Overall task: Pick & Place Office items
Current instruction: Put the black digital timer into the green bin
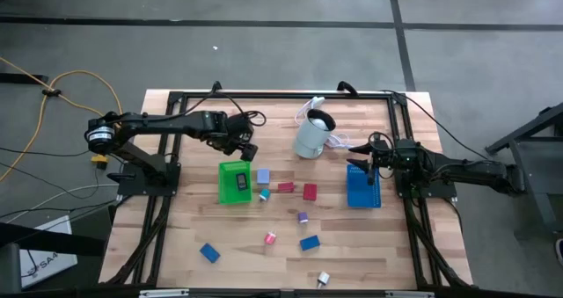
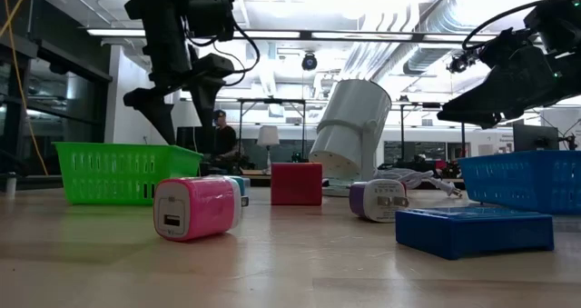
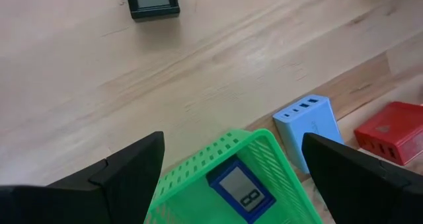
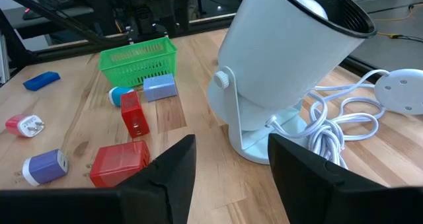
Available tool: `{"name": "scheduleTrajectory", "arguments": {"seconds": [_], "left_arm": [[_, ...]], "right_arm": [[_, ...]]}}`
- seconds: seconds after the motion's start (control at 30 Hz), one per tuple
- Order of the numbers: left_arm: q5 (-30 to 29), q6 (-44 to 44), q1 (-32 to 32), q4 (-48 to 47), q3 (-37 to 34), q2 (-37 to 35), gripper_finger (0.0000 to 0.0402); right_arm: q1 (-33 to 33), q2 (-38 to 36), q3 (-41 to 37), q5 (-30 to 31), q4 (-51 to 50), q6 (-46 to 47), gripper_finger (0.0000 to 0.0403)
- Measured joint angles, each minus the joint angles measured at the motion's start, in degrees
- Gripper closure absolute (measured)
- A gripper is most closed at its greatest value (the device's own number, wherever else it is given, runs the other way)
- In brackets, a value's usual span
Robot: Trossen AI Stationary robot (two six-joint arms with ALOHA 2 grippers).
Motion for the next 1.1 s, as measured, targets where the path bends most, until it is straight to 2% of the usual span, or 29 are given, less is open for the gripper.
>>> {"name": "scheduleTrajectory", "arguments": {"seconds": [0.23, 0.43, 0.53, 0.7, 0.8, 1.1], "left_arm": [[1.06, 4.14, 5.76, 0.12, 1.02, 1.84, 0.0052], [4.95, 11.35, 11.62, -0.61, 5.53, 8.11, 0.0052], [5.39, 13.15, 13.63, -4.08, 9.07, 11.75, 0.0052], [5.20, 13.46, 15.48, -11.01, 15.40, 17.28, 0.0052], [5.13, 14.66, 15.74, -11.94, 17.79, 19.98, 0.0052], [4.92, 14.81, 15.53, -11.34, 19.21, 24.94, 0.0052]], "right_arm": [[0.01, -0.01, 0.02, -0.01, -0.01, 0.00, 0.0227], [0.00, 0.01, 0.00, 0.00, -0.02, 0.00, 0.0227], [0.01, 0.00, 0.00, -0.02, 0.00, 0.00, 0.0227], [0.00, 0.00, 0.02, 0.00, 0.00, 0.00, 0.0227], [0.01, -0.01, 0.02, -0.01, 0.00, 0.00, 0.0227], [0.00, 0.01, 0.02, 0.00, 0.00, 0.00, 0.0227]]}}
